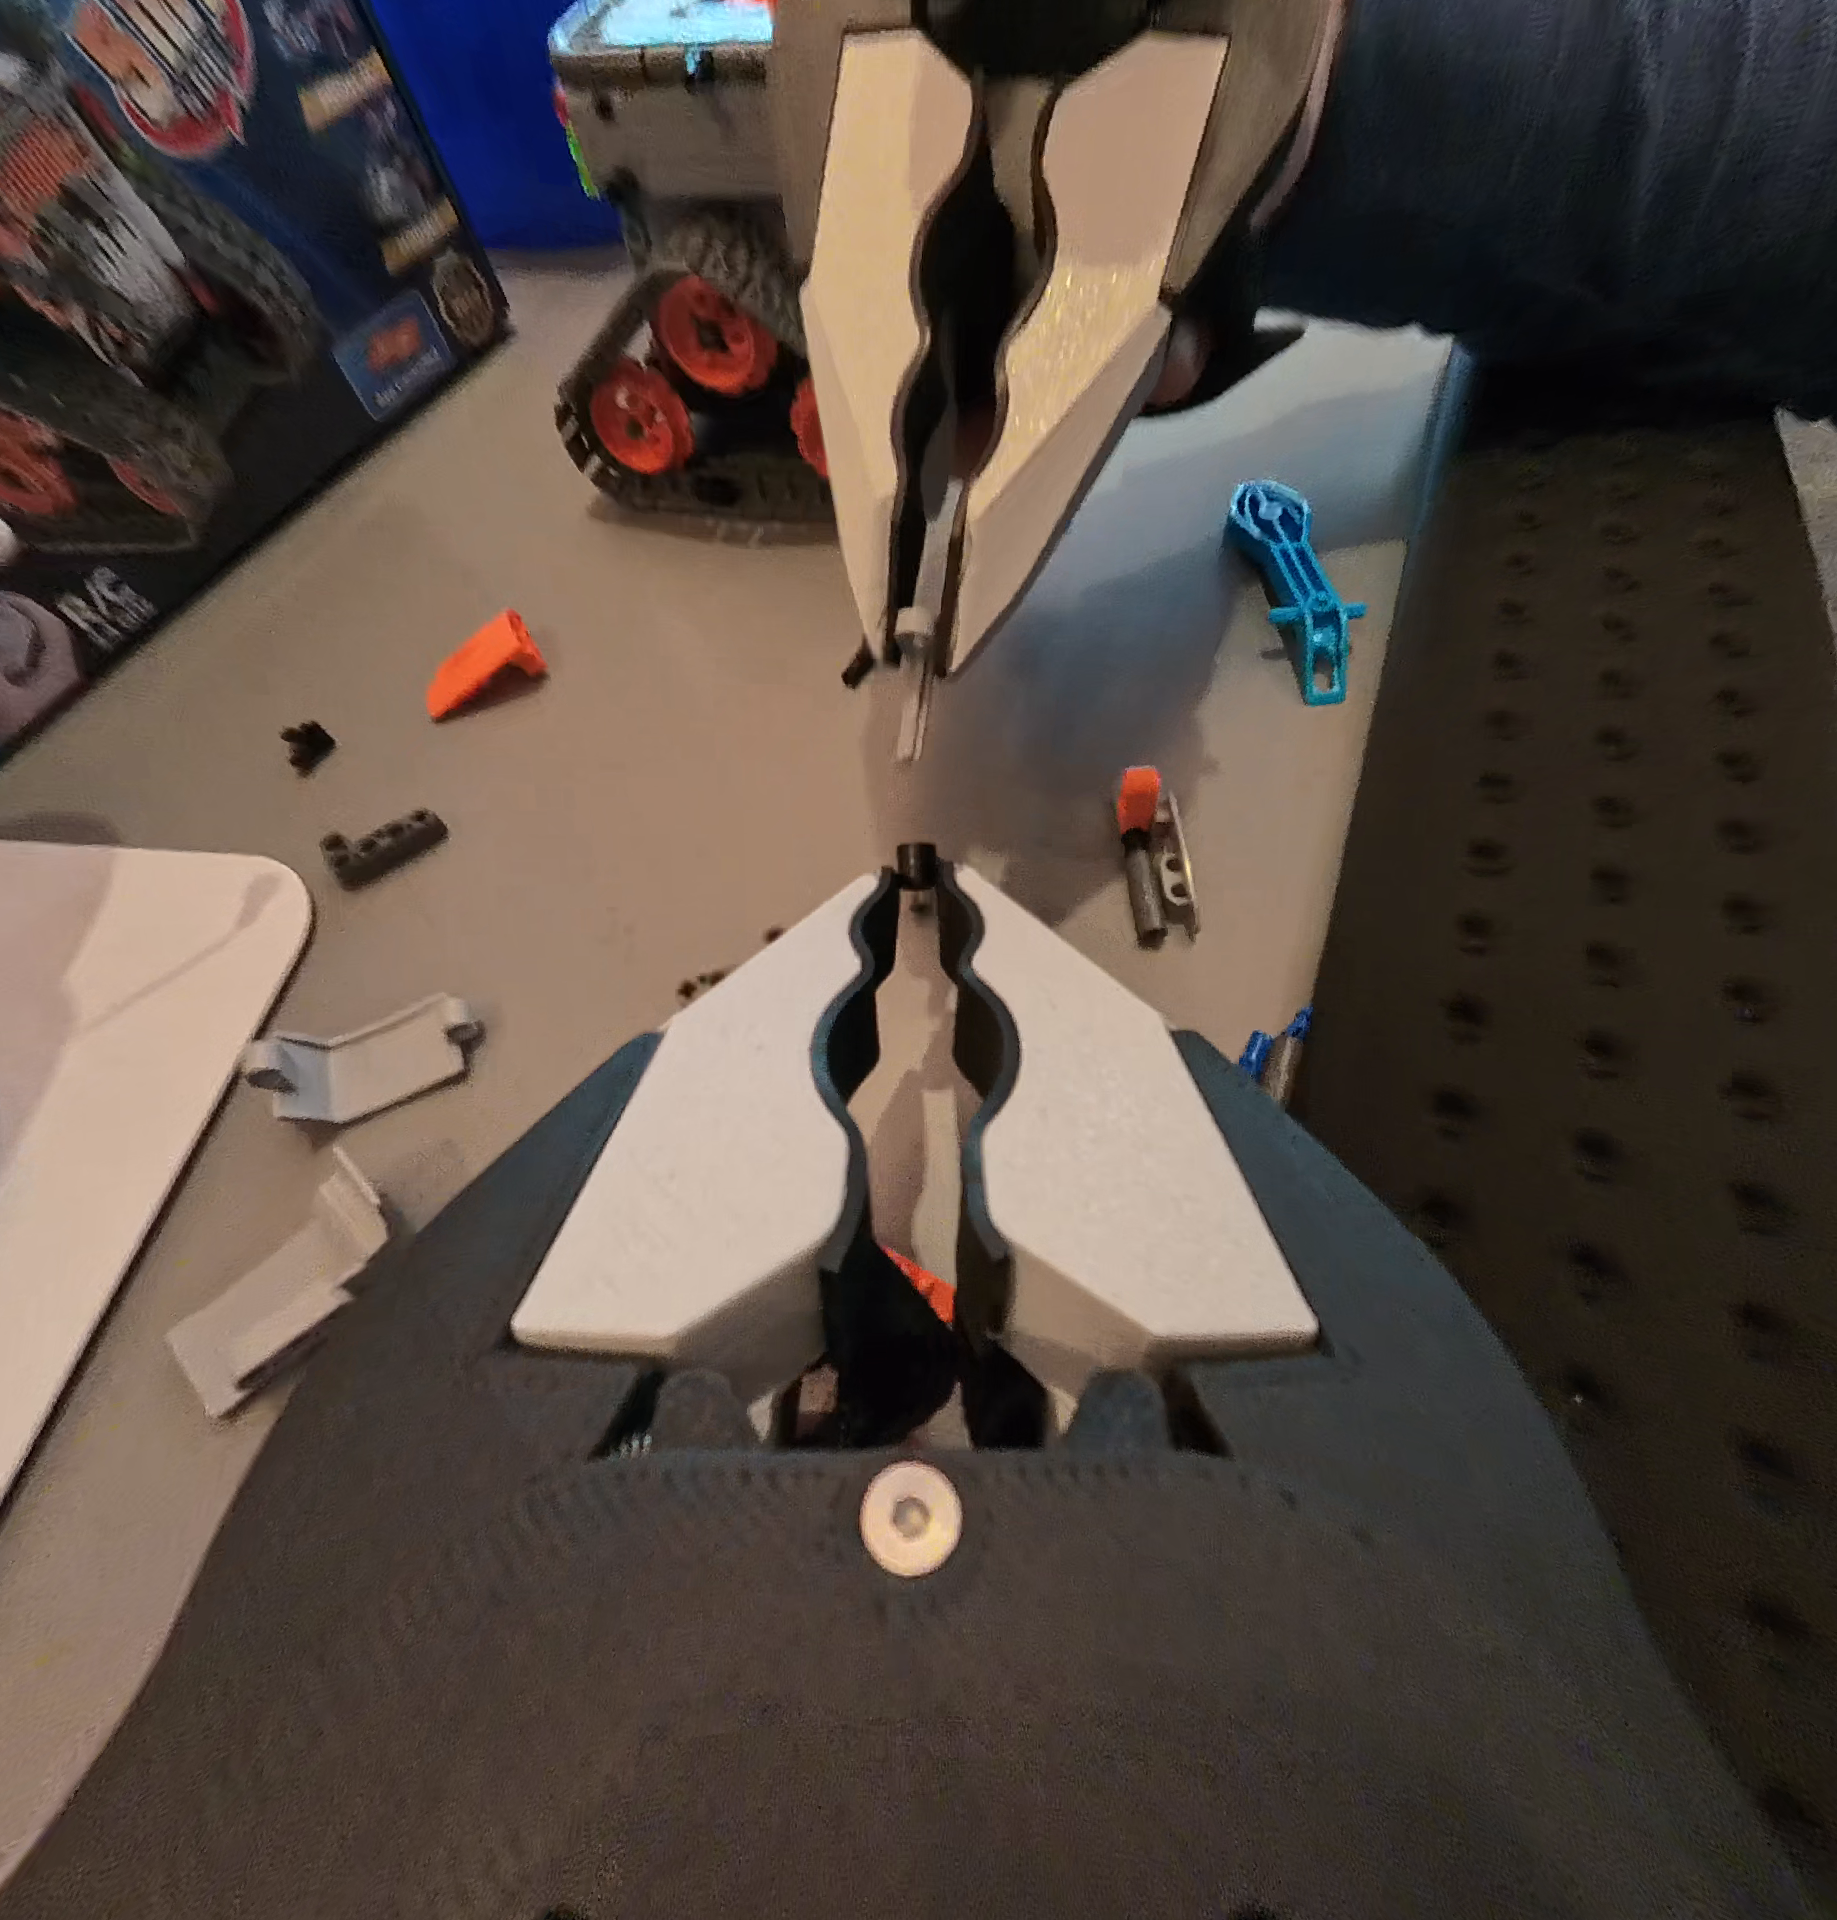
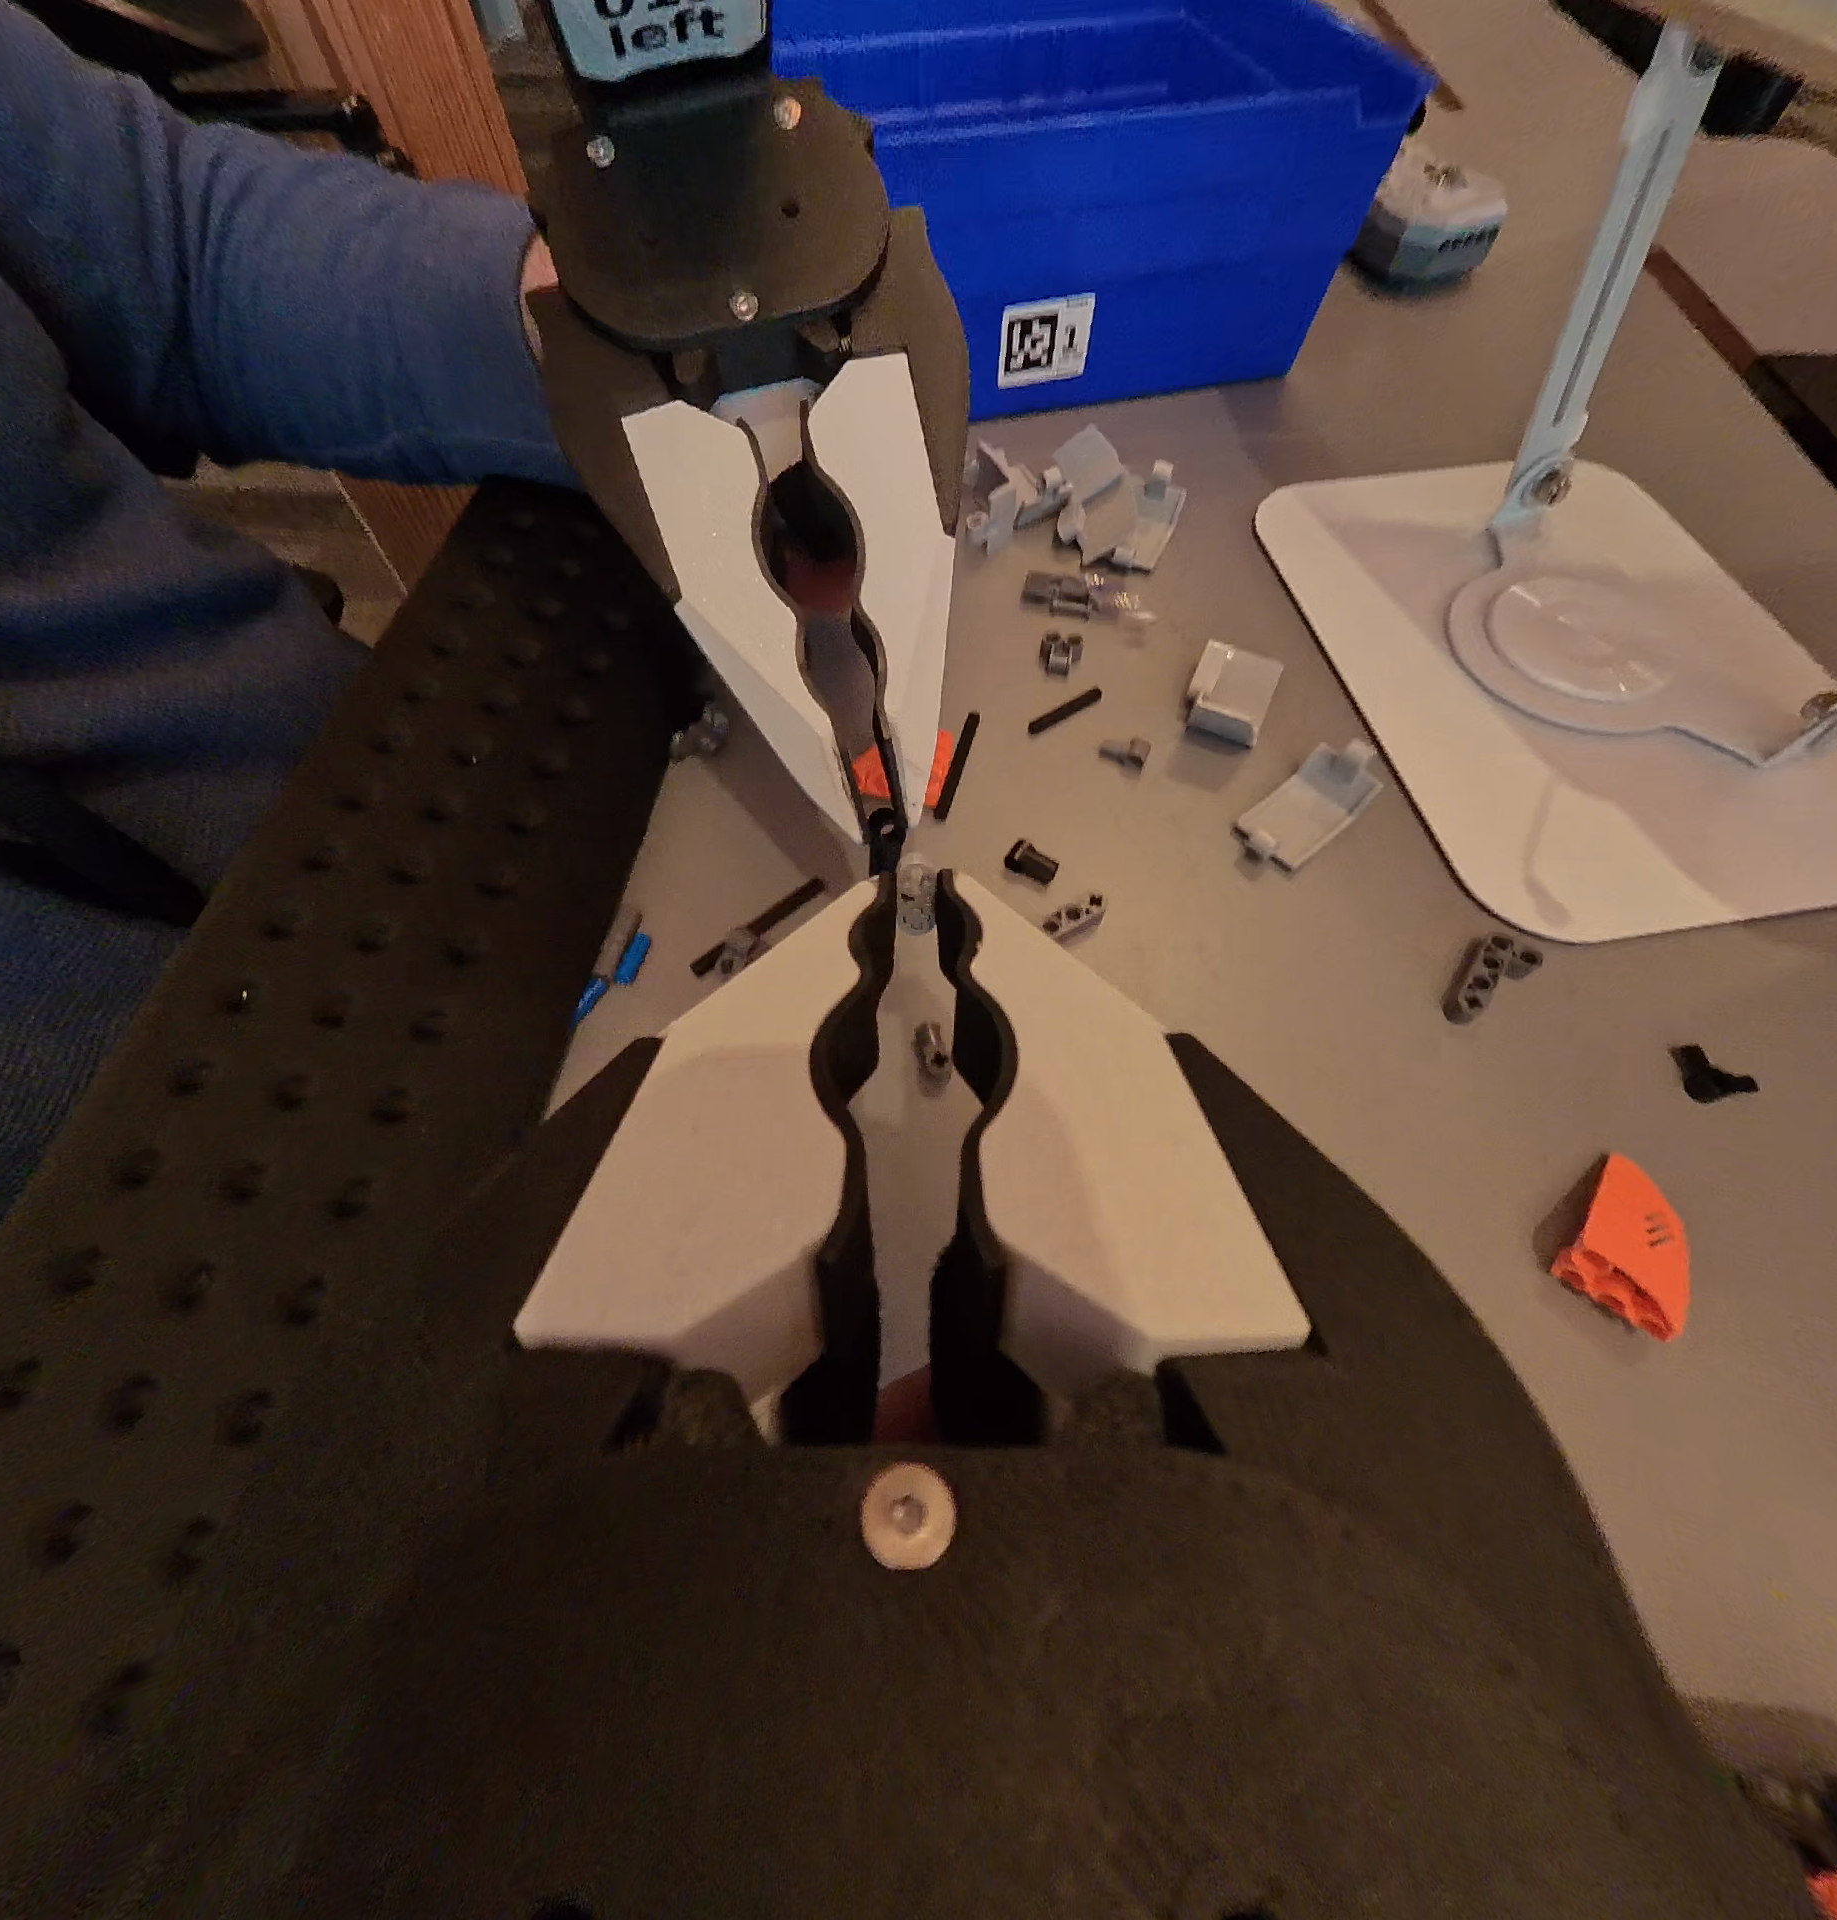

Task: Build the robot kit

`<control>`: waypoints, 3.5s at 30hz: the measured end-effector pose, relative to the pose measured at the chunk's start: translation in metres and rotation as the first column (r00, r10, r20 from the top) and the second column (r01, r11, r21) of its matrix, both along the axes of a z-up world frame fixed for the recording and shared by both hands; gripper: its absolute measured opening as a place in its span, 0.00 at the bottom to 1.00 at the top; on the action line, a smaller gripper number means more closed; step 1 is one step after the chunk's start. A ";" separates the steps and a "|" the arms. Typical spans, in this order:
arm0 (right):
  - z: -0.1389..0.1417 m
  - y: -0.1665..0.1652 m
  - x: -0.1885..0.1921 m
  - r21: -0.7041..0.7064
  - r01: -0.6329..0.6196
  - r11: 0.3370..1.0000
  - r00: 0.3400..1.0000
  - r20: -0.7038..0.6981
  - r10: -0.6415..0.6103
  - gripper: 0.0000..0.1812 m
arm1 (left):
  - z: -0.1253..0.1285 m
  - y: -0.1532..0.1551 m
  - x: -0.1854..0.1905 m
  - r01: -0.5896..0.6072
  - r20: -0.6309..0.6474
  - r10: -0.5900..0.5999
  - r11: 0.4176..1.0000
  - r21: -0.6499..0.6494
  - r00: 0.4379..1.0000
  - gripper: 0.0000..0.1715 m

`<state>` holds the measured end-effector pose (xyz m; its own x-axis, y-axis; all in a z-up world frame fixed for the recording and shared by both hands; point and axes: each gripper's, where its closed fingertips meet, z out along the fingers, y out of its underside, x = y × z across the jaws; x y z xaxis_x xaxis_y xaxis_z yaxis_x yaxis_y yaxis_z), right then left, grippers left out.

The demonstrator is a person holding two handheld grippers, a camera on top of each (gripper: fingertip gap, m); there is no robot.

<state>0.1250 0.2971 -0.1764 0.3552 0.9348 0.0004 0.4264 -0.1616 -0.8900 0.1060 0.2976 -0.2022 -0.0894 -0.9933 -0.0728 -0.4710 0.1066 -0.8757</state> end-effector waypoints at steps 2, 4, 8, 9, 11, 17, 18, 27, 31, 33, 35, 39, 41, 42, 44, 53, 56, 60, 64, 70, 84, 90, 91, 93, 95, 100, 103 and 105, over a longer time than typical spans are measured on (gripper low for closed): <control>-0.008 0.001 0.006 -0.005 0.010 1.000 0.999 0.044 -0.010 0.03 | -0.014 -0.001 -0.002 0.004 -0.070 -0.005 1.000 -0.007 0.998 0.04; -0.017 0.001 0.011 -0.015 0.017 1.000 0.995 0.101 -0.015 0.03 | -0.026 -0.001 -0.002 0.002 -0.130 -0.002 1.000 0.002 0.992 0.04; -0.030 -0.001 0.018 -0.018 0.020 1.000 0.983 0.181 -0.017 0.03 | -0.045 -0.001 -0.003 0.008 -0.229 0.002 0.999 0.043 0.974 0.04; -0.033 -0.002 0.020 -0.020 0.022 1.000 0.981 0.192 -0.018 0.03 | -0.047 -0.001 -0.003 0.012 -0.240 -0.001 0.999 0.043 0.971 0.06; -0.037 -0.003 0.023 -0.027 0.025 0.999 0.978 0.207 -0.019 0.03 | -0.048 0.000 -0.002 0.005 -0.256 0.004 0.999 0.036 0.967 0.08; -0.041 -0.003 0.031 -0.022 0.041 0.999 0.972 0.231 -0.035 0.03 | -0.036 0.002 0.017 0.011 -0.244 0.006 0.998 0.070 0.970 0.11; -0.041 -0.004 0.032 -0.023 0.041 0.999 0.973 0.229 -0.035 0.03 | -0.039 0.000 0.021 0.023 -0.263 -0.002 0.997 0.074 0.965 0.11; -0.041 -0.007 0.034 -0.011 0.037 0.999 0.972 0.234 -0.034 0.03 | -0.057 -0.007 0.037 0.049 -0.334 -0.009 0.993 0.111 0.943 0.03; -0.032 -0.003 0.032 0.027 0.052 0.998 0.976 0.211 -0.057 0.03 | -0.047 0.000 0.035 0.004 -0.284 0.029 0.993 0.114 0.958 0.03; -0.024 0.000 0.031 0.062 0.068 0.996 0.979 0.188 -0.078 0.03 | -0.033 0.003 0.034 -0.039 -0.218 0.054 0.997 0.073 0.975 0.03; -0.015 0.004 0.029 0.099 0.084 0.992 0.983 0.157 -0.099 0.03 | -0.015 0.007 0.031 -0.089 -0.135 0.089 0.996 0.010 0.987 0.03; 0.005 0.009 0.026 0.181 0.117 0.976 0.985 0.103 -0.137 0.03 | 0.021 0.013 0.023 -0.168 0.039 0.175 0.975 -0.147 0.984 0.03; 0.012 0.011 0.024 0.201 0.128 0.971 0.987 0.074 -0.145 0.03 | 0.032 0.016 0.018 -0.182 0.105 0.212 0.953 -0.240 0.972 0.03; 0.013 0.012 0.023 0.210 0.133 0.969 0.987 0.062 -0.149 0.03 | 0.037 0.018 0.015 -0.188 0.135 0.234 0.940 -0.286 0.963 0.03; 0.014 0.014 0.020 0.225 0.139 0.964 0.987 0.047 -0.154 0.03 | 0.045 0.020 0.011 -0.174 0.191 0.254 0.917 -0.358 0.948 0.03; 0.009 0.020 0.002 0.277 0.134 0.951 0.989 0.027 -0.147 0.03 | 0.050 0.033 0.006 -0.173 0.254 0.305 0.882 -0.438 0.918 0.03; 0.007 0.021 0.000 0.294 0.123 0.948 0.988 0.053 -0.145 0.03 | 0.053 0.035 0.006 -0.155 0.273 0.304 0.877 -0.455 0.913 0.03; 0.011 0.025 0.000 0.300 0.129 0.945 0.988 0.040 -0.148 0.03 | 0.056 0.036 0.006 -0.150 0.294 0.303 0.882 -0.446 0.907 0.03; 0.014 0.030 0.002 0.313 0.136 0.940 0.987 0.040 -0.156 0.03 | 0.060 0.037 0.005 -0.133 0.314 0.305 0.874 -0.468 0.899 0.03; 0.013 0.031 0.001 0.318 0.136 0.938 0.988 0.027 -0.153 0.03 | 0.066 0.039 0.002 -0.110 0.340 0.317 0.854 -0.509 0.885 0.03; 0.025 0.028 0.001 0.371 0.150 0.916 0.988 -0.013 -0.156 0.03 | 0.070 0.042 0.000 -0.070 0.363 0.328 0.818 -0.571 0.872 0.03; 0.031 0.027 0.001 0.398 0.156 0.904 0.987 -0.026 -0.159 0.03 | 0.070 0.041 0.000 -0.064 0.365 0.326 0.815 -0.576 0.872 0.03; 0.032 0.027 0.001 0.407 0.158 0.900 0.987 -0.029 -0.160 0.03 | 0.070 0.041 0.000 -0.062 0.366 0.328 0.812 -0.580 0.871 0.03; 0.034 0.027 0.001 0.429 0.161 0.889 0.986 -0.027 -0.166 0.03 | 0.071 0.041 0.000 -0.051 0.369 0.327 0.804 -0.592 0.870 0.03; 0.035 0.026 0.001 0.450 0.159 0.879 0.985 -0.018 -0.170 0.03 | 0.071 0.041 0.000 -0.039 0.373 0.327 0.795 -0.606 0.869 0.03; 0.026 0.023 0.001 0.454 0.119 0.883 0.984 0.062 -0.164 0.03 | 0.071 0.042 0.000 -0.034 0.372 0.328 0.788 -0.615 0.869 0.03; 0.005 0.018 0.006 0.404 0.061 0.913 0.976 0.165 -0.139 0.03 | 0.071 0.042 -0.001 -0.041 0.370 0.326 0.795 -0.605 0.870 0.03; -0.022 0.013 0.014 0.326 0.015 0.945 0.951 0.287 -0.114 0.03 | 0.070 0.043 -0.001 -0.044 0.364 0.329 0.791 -0.610 0.872 0.03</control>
